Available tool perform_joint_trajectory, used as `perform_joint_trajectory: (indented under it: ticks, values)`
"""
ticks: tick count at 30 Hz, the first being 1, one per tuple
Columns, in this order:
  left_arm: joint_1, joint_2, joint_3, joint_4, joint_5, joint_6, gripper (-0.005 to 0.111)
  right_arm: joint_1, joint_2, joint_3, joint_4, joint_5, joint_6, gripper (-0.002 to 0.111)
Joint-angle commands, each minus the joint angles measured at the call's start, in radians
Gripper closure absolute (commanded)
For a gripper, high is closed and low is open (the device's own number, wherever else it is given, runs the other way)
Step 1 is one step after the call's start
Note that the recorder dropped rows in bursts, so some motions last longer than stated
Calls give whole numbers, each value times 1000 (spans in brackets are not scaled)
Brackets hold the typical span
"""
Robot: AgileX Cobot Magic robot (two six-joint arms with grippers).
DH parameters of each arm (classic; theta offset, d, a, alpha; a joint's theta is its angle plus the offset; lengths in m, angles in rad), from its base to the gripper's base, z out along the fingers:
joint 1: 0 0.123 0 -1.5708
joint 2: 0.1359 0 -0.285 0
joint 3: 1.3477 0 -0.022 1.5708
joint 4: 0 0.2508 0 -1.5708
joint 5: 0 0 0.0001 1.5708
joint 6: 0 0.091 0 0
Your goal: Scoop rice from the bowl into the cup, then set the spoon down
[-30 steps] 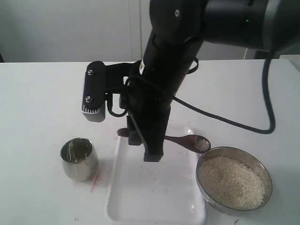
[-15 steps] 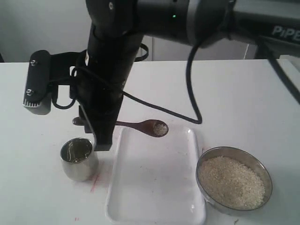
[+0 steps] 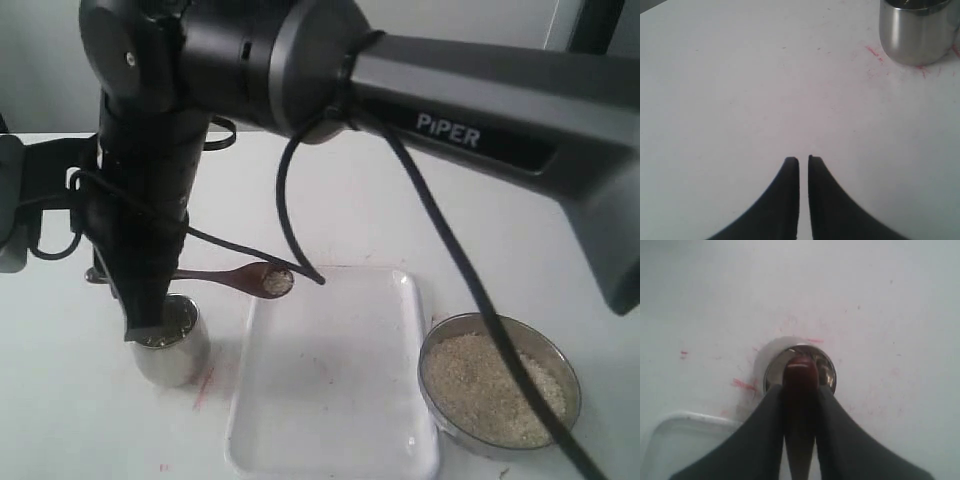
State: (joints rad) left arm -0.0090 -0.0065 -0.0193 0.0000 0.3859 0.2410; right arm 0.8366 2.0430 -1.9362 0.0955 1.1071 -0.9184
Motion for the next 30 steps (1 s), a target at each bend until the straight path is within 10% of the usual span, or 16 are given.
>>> perform_joint_trajectory:
  ticks: [1, 30]
  values:
    - [-4, 7, 9, -6, 48, -6, 92, 24, 30, -55, -4, -42, 4, 108]
    - [-4, 7, 9, -6, 48, -6, 92, 110, 148, -173, 0, -159, -22, 108]
